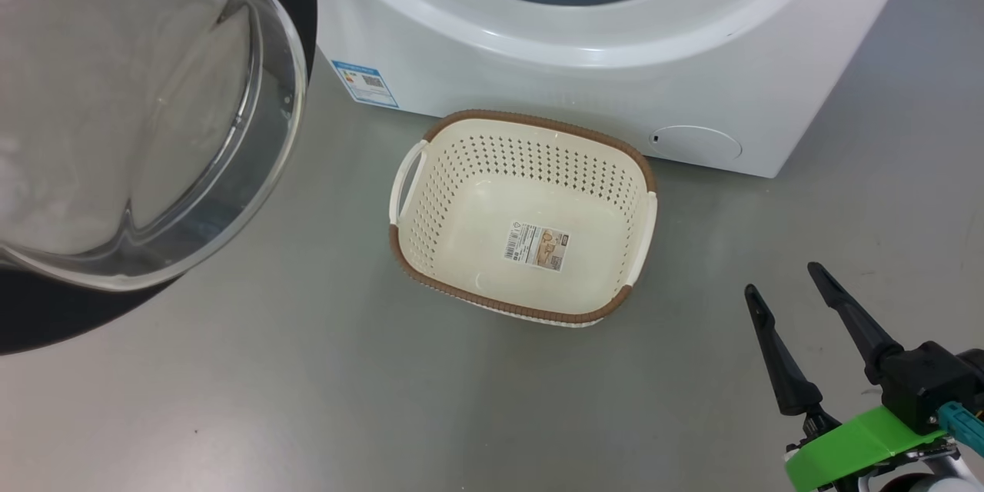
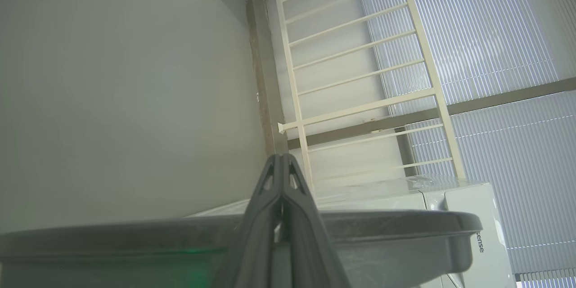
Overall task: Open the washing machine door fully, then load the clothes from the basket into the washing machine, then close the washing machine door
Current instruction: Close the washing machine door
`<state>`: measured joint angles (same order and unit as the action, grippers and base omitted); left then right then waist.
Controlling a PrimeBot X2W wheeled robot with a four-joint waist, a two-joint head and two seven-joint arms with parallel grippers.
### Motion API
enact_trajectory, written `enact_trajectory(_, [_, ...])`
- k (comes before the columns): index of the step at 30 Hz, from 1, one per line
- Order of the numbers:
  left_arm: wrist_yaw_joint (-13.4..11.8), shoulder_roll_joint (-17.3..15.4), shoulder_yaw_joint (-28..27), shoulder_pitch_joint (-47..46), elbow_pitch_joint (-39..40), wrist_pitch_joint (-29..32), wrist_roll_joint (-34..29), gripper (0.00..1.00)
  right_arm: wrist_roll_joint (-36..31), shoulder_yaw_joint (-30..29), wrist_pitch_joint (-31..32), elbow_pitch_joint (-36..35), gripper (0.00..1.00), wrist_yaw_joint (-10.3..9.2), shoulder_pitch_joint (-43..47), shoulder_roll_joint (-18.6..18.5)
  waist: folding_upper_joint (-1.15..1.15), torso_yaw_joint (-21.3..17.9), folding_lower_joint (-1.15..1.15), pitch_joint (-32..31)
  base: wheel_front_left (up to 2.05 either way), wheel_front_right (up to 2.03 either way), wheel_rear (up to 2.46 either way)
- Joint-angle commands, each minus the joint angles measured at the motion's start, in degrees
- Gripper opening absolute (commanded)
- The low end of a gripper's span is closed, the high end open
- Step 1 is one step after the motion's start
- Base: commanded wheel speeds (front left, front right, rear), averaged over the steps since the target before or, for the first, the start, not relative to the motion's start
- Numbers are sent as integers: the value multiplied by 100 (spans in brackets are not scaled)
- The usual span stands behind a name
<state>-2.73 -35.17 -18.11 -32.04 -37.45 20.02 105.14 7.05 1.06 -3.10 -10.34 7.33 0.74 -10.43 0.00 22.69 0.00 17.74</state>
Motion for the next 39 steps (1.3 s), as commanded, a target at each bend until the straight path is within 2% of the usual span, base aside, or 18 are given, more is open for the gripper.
enact_trajectory(1, [83,-360,-99,-118,90,119,-47,0,-3,128,-25,-145,100,16,-165,-44,0,4,0,-2,0,0,0])
enact_trajectory(9, [215,-308,-78,88,219,644,116,0,-20,125,-21,-150,100,16,-179,-40,0,42,0,7,0,0,0])
enact_trajectory(22, [339,-212,-166,629,645,1095,266,0,-14,122,-95,-83,100,16,-185,59,0,48,0,-150,0,0,0])
enact_trajectory(39, [403,-3,-207,1500,1761,1627,412,0,24,135,-367,196,100,16,-173,297,0,-208,0,-510,0,0,0])
